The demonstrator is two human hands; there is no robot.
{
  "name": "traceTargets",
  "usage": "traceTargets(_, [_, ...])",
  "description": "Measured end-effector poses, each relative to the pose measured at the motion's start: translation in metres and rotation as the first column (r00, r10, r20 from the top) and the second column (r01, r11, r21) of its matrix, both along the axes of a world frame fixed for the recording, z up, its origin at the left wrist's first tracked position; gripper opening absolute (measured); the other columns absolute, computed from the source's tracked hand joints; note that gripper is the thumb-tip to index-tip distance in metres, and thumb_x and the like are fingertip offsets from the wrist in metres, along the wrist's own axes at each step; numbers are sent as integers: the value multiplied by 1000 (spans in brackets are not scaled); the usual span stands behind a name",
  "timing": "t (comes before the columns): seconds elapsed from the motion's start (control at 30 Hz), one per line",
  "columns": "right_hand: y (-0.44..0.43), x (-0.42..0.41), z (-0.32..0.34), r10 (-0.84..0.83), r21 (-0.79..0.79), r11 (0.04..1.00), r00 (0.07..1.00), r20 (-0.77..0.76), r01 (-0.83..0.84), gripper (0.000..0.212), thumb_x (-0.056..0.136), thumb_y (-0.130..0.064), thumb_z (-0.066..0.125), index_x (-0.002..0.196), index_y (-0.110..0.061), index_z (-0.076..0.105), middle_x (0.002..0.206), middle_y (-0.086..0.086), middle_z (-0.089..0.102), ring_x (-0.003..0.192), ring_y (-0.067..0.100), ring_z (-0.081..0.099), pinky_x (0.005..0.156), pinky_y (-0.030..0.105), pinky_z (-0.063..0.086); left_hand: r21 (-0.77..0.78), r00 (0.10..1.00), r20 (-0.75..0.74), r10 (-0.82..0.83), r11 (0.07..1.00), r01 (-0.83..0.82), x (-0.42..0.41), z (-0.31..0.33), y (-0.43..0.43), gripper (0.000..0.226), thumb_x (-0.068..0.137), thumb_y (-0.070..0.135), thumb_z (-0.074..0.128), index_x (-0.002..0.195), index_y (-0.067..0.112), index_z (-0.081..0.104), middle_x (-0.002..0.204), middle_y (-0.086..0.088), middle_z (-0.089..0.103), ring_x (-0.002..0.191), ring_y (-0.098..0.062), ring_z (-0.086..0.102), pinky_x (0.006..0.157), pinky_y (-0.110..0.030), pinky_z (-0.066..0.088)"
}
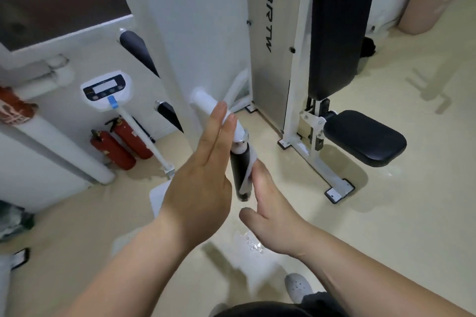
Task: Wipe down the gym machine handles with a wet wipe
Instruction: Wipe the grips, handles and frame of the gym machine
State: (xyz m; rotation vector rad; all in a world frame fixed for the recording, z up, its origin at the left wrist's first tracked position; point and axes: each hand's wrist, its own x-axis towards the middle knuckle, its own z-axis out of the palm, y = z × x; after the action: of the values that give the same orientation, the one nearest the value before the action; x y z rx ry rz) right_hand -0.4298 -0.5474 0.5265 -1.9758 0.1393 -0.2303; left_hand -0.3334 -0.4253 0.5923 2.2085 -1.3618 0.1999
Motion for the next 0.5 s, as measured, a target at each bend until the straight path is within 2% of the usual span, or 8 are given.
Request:
traceTargets(0.07, [-14, -7, -9, 117, -36, 992, 990, -84, -120, 74, 75, -2, 49, 147, -4, 30, 143, -20, 35, 126, -1, 33, 110, 21, 30, -69, 996, -20, 85, 994, -86, -9, -2, -8, 97, 71, -25, 54, 157, 5, 22, 167, -5, 16, 131, -23, 54, 79, -29, 55])
traceTargets(0.13, [-30, -8, -10, 228, -4, 973, 966, -120, -231, 80, 80, -1, 49, 155, -8, 22, 163, -3, 24, 149, 12, 22, 123, 35, 26, -116, 986, -2, 167, 979, -166, -16, -4, -16, 97, 71, -26, 53, 157, 5, 22, 167, -5, 15, 148, -8, 35, 89, -16, 48])
traceTargets(0.17, [-37, -7, -8, 274, 16, 962, 956, -103, -274, 84, 81, -3, 49, 158, -10, 17, 168, -1, 18, 155, 12, 14, 126, 40, 23, -127, 979, 6, 206, 971, -203, -21, -6, -18, 98, 71, -25, 53, 158, 6, 21, 167, -3, 12, 151, -3, 26, 92, -12, 45])
traceTargets(0.2, [-43, -4, -4, 313, 34, 950, 947, -70, -311, 88, 81, -4, 49, 160, -11, 11, 171, -3, 11, 157, 9, 7, 128, 41, 19, -129, 968, 2, 251, 960, -248, -25, -8, -20, 100, 72, -22, 53, 160, 12, 19, 168, 3, 8, 150, -4, 30, 89, -12, 46])
traceTargets(0.27, [-51, 4, 4, 359, 67, 931, 933, 13, -359, 95, 81, -5, 49, 163, -14, 2, 172, -7, 3, 158, 5, -1, 129, 41, 15, -120, 938, -32, 344, 931, -345, -35, -9, -24, 102, 74, -9, 50, 161, 29, 14, 169, 18, 0, 132, -15, 51, 79, -20, 49])
traceTargets(0.33, [-57, 12, 9, 382, 101, 917, 922, 59, -387, 96, 81, -8, 48, 163, -17, -1, 172, -8, 4, 158, 4, 0, 129, 43, 15, -109, 904, -28, 427, 897, -428, -43, -10, -29, 99, 73, -2, 49, 158, 36, 15, 169, 13, 6, 114, -21, 58, 79, -23, 50])
traceTargets(0.43, [-65, 18, -3, 428, 107, 895, 902, 65, -432, 98, 81, -2, 54, 163, -18, 4, 171, -9, 11, 158, 6, 6, 129, 44, 17, -132, 871, -9, 491, 863, -487, -49, -6, -36, 89, 75, 5, 46, 157, 28, 23, 153, 3, 26, 95, -23, 59, 77, -29, 53])
traceTargets(0.5, [-70, 16, -18, 468, 139, 877, 883, -41, -459, 99, 82, 0, 58, 162, -25, 6, 168, -14, 15, 155, 1, 12, 126, 38, 23, -139, 862, -3, 507, 853, -502, -53, -7, -40, 83, 79, 9, 41, 158, 22, 24, 140, 3, 34, 89, -21, 59, 76, -22, 51])
